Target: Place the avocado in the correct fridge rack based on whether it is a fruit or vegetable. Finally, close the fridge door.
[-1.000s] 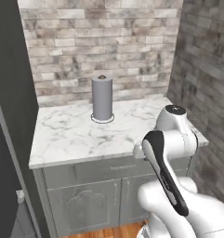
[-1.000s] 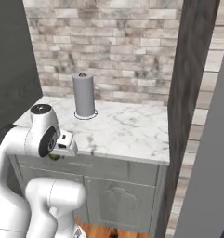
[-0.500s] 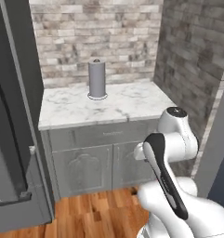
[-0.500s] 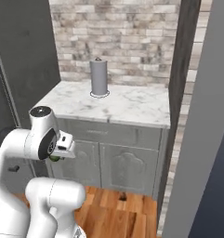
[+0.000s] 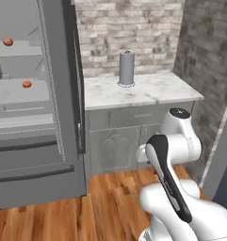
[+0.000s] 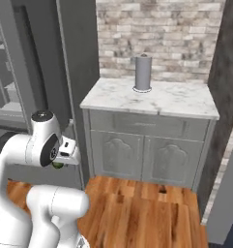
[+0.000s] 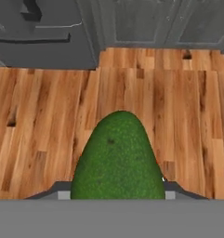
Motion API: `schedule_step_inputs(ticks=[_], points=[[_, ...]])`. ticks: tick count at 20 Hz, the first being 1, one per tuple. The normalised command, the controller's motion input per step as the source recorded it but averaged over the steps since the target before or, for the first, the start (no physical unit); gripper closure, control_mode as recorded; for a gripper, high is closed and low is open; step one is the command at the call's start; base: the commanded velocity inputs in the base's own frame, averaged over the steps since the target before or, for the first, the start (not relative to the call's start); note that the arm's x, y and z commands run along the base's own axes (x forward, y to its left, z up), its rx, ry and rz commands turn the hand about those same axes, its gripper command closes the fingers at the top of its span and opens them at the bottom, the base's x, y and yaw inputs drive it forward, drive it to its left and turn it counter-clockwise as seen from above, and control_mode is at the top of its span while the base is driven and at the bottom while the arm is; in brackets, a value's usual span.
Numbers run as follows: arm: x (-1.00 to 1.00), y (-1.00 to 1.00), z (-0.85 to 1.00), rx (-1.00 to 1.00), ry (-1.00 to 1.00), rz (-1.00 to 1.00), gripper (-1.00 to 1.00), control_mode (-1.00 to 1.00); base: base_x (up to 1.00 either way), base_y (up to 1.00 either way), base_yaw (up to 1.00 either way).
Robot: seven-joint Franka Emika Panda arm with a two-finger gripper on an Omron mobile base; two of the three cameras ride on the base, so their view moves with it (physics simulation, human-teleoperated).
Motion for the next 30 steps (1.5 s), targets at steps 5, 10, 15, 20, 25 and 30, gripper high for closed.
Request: schedule_step_inputs(ticks=[5, 10, 15, 20, 25, 30], points=[[0.00, 0.00, 0.00, 0.00, 0.00, 0.00, 1.00, 1.00, -0.20, 1.00, 0.00], [0.00, 0.00, 0.00, 0.00, 0.00, 0.00, 1.00, 1.00, 0.04, 1.00, 0.00], [0.00, 0.00, 0.00, 0.00, 0.00, 0.00, 1.00, 1.00, 0.19, 1.00, -0.02], [0.00, 0.00, 0.00, 0.00, 0.00, 0.00, 1.00, 1.00, 0.66, 0.72, -0.09], [0.00, 0.00, 0.00, 0.00, 0.00, 0.00, 1.00, 1.00, 0.89, 0.02, -0.07], [0.00, 0.00, 0.00, 0.00, 0.00, 0.00, 1.00, 1.00, 0.80, 0.00, -0.07]])
